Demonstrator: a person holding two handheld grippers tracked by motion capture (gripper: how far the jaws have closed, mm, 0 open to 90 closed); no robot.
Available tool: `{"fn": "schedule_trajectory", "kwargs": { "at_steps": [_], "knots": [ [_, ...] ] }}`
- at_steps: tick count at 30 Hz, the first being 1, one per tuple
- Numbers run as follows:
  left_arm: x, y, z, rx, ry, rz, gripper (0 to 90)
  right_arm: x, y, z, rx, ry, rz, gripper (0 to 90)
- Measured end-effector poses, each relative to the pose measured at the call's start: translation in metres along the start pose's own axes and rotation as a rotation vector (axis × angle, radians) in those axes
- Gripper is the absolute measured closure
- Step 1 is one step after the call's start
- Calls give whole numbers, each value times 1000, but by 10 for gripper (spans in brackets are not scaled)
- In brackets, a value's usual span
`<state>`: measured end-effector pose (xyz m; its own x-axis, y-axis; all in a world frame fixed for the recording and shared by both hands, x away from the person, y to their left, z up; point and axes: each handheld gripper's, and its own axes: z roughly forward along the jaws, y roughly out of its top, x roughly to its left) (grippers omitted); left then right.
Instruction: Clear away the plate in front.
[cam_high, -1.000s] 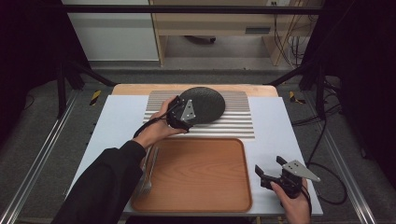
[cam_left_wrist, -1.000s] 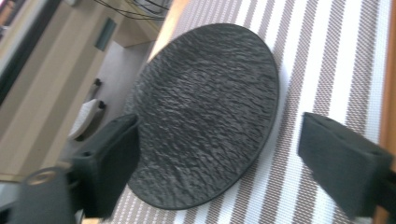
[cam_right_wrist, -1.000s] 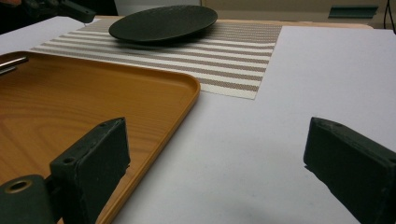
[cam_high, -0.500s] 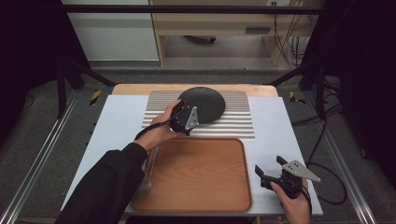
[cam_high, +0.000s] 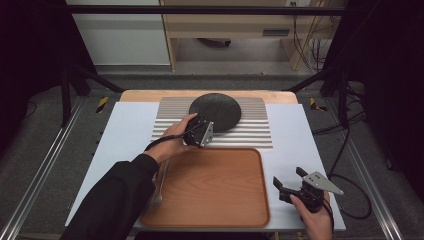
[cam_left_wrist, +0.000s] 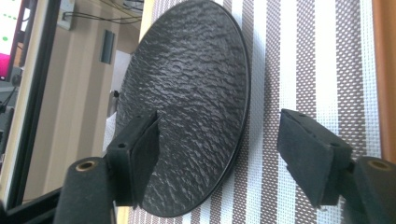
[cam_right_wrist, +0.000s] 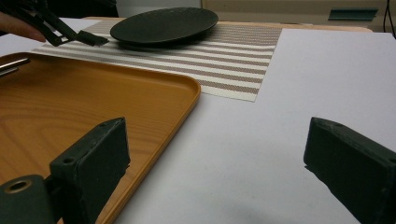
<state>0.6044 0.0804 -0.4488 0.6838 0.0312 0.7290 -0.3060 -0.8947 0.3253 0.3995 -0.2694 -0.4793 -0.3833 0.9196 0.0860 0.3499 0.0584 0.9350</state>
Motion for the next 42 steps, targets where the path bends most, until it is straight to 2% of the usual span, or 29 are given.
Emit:
{"fn": "schedule_trajectory", "kwargs": {
  "at_steps": [8, 10, 13, 16, 28, 38, 42],
  "knots": [
    [-1, -2, 5, 21, -4, 26, 361, 0, 0, 0, 1, 0, -1, 70],
    [-1, -2, 8, 42, -4, 56, 376, 0, 0, 1, 3, 0, -1, 70],
    [-1, -1, 13, 46, -6, 65, 393, 0, -1, 1, 6, -2, 2, 70],
    [-1, 1, 18, 54, -11, 90, 411, -1, -1, 1, 6, -3, 6, 70],
    [-5, -3, 33, 52, -9, 89, 486, -2, -3, 2, 13, -7, 9, 70],
    [-7, -2, 37, 71, 19, 113, 560, -4, -3, 2, 14, -9, 10, 70],
    [-8, -2, 39, 77, 22, 107, 577, -4, -3, 2, 15, -10, 12, 70]
  ]
}}
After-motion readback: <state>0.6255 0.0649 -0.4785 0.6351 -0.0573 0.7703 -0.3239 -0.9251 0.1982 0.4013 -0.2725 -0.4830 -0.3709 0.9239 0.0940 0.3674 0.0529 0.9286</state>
